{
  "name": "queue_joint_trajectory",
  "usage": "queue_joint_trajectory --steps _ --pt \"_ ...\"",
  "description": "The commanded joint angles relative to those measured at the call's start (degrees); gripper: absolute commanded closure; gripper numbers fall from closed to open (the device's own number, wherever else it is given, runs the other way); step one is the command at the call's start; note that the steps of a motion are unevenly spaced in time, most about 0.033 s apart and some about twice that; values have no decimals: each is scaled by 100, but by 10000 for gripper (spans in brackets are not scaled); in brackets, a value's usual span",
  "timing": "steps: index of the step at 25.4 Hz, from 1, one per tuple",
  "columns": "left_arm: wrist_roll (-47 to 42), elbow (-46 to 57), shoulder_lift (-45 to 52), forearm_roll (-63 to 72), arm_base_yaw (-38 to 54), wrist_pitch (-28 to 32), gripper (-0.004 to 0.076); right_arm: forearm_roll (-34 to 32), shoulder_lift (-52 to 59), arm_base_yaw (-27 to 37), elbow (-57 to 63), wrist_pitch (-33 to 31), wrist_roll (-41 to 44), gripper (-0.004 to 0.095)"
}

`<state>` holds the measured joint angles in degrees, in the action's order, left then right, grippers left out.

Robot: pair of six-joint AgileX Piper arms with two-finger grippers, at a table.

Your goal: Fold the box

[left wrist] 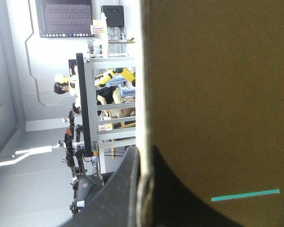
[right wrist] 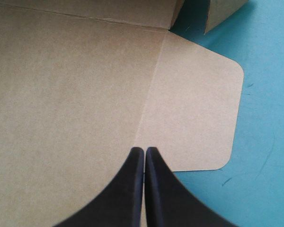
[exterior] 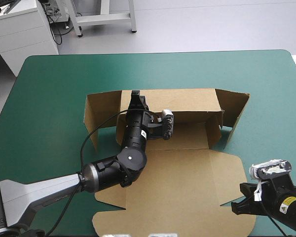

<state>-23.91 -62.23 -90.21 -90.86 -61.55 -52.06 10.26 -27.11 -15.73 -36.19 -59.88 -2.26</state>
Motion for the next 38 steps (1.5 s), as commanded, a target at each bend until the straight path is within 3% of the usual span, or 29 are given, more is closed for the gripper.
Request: queue_joint_trajectory --steps 1,3,7,9,13,17,22,30,38 --pt "-159 -157 174 -391 -31 -235 756 9 -24 40 -134 289 41 910" --pt "-159 -157 174 -391 -31 -225 756 9 -24 40 -134 278 41 808" --pt "-159 -157 174 -412 -31 -245 756 -18 -310 40 -236 216 360 173" --pt "-159 -157 174 -460 -31 -258 756 -356 -657 40 -522 272 567 70" --pt "-159 -157 174 -503 -31 -258 756 -1864 -1711 40 -1532 260 1268 75" --pt "-362 -157 174 -503 -31 -186 756 -1958 -2432 140 -2280 304 1328 79" --pt "-427 -157 174 -503 -31 -220 756 -1536 -3444 496 -3253 291 911 79" --pt "-435 -157 174 -503 -31 -220 756 109 -4832 1547 -5017 -129 -291 79" --pt "-435 -157 174 -503 -31 -220 756 177 -5902 2170 -6280 -505 -342 79"
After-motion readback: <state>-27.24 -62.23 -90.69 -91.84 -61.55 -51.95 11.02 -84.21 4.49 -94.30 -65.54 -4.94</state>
